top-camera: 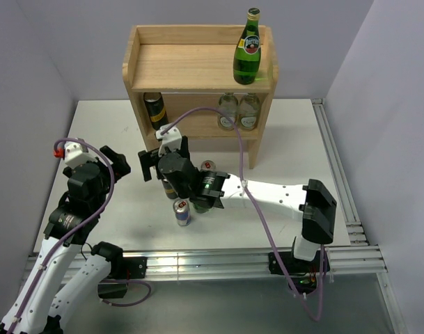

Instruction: Place and organize the beverage onto the shelf

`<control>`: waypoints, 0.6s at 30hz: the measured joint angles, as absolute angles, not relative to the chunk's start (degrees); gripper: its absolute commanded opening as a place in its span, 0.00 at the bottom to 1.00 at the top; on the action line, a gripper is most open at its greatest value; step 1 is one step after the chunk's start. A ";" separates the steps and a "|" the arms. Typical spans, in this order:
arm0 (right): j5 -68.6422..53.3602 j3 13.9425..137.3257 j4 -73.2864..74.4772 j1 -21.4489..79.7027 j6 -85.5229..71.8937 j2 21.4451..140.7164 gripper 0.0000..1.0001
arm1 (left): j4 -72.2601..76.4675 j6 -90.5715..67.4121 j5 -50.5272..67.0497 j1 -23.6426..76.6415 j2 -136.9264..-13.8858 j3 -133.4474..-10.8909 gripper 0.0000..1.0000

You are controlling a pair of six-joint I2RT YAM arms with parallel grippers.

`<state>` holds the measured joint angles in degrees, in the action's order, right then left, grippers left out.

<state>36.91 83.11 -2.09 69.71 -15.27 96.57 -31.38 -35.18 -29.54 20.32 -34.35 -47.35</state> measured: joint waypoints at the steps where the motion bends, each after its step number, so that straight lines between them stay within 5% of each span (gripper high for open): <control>1: 36.27 82.94 -0.69 69.65 -16.67 97.30 1.00 | -31.38 -35.18 -29.54 20.29 -34.35 -47.35 0.99; 18: 33.58 79.68 5.15 69.28 -31.35 103.94 1.00 | -31.55 -35.18 -29.15 20.27 -34.37 -47.35 0.99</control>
